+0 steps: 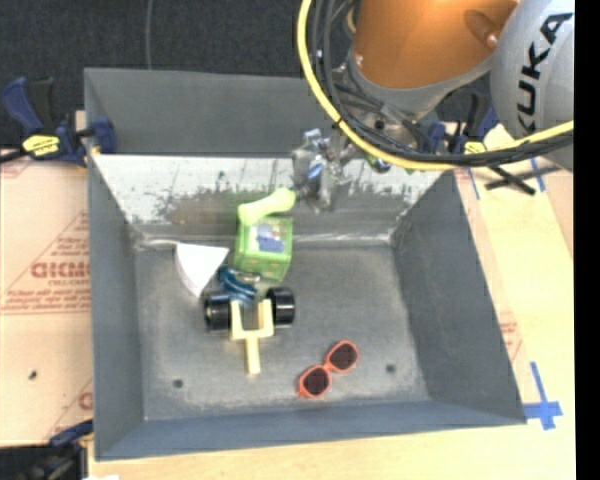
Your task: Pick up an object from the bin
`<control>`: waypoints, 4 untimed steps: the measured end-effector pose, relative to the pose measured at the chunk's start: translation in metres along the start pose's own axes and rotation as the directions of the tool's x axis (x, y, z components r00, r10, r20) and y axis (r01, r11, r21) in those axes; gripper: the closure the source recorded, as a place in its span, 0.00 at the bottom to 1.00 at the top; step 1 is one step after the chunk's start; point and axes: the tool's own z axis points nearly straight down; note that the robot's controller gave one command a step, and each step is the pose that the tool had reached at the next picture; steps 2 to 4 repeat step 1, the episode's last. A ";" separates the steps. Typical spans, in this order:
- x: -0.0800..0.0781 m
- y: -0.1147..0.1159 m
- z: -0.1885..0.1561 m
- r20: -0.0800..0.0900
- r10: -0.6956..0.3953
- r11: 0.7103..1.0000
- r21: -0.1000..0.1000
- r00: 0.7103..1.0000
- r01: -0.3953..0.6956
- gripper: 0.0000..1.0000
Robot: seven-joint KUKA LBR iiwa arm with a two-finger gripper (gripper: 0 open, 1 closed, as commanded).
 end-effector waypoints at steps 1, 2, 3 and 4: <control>-0.008 -0.030 -0.055 0.003 0.120 0.993 0.002 0.993 -0.120 1.00; -0.008 -0.030 -0.055 0.003 0.120 0.993 0.002 0.993 -0.120 1.00; -0.008 -0.030 -0.055 0.003 0.120 0.993 0.002 0.993 -0.120 1.00; -0.008 -0.030 -0.055 0.003 0.120 0.993 0.002 0.993 -0.120 1.00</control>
Offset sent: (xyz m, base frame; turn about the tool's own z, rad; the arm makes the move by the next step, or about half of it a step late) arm -0.0180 0.0056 -0.0595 0.0816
